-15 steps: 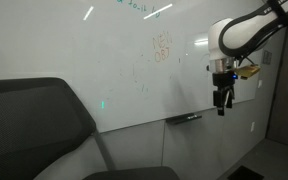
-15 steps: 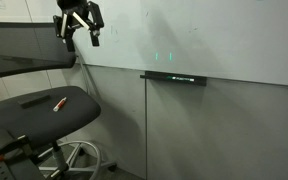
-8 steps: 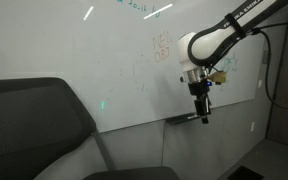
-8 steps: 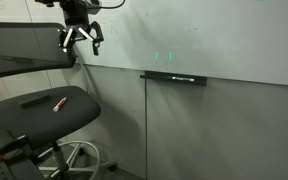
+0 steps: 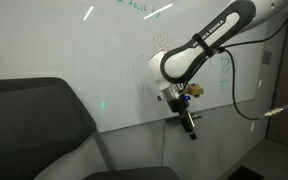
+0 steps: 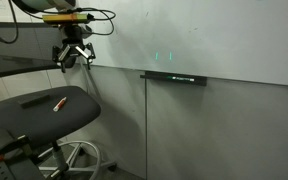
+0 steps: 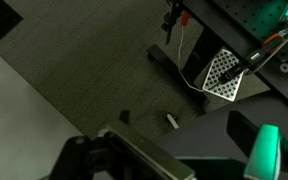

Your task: Use the red marker to write on the whiteboard.

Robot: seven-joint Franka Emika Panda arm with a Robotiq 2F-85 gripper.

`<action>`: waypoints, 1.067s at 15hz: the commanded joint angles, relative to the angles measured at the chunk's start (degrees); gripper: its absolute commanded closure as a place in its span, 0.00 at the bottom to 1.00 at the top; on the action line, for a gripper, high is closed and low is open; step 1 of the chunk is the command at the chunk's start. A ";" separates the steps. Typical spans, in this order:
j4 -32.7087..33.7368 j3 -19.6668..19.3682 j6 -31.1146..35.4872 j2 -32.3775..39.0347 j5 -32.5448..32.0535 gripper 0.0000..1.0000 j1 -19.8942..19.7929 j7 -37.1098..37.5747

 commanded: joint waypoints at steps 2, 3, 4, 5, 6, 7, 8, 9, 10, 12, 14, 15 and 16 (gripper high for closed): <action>10.01 1.84 -6.42 11.25 -3.72 0.00 3.74 -1.54; 11.00 2.06 -6.75 12.92 -4.19 0.00 4.41 -1.74; 12.37 2.33 -7.01 14.98 -4.45 0.00 5.21 -1.85; 13.36 2.47 -7.50 16.56 -4.53 0.00 5.85 -1.93; 14.29 2.67 -7.74 18.02 -4.59 0.00 6.56 -1.99; 15.11 2.80 -7.86 19.40 -4.69 0.00 7.25 -1.93; 15.61 2.93 -8.13 20.31 -4.59 0.00 7.77 -2.09; 16.36 3.21 -8.81 21.17 -4.21 0.00 8.40 -2.20; 16.81 3.44 -8.97 21.66 -4.26 0.00 9.09 -1.94; 16.85 4.13 -8.68 21.76 -4.48 0.00 10.37 -1.28; 17.09 4.72 -8.24 21.99 -4.31 0.00 11.41 -1.15; 17.43 5.04 -7.74 22.25 -4.34 0.00 11.80 -1.55; 17.71 5.31 -7.19 22.58 -4.42 0.00 12.02 -2.22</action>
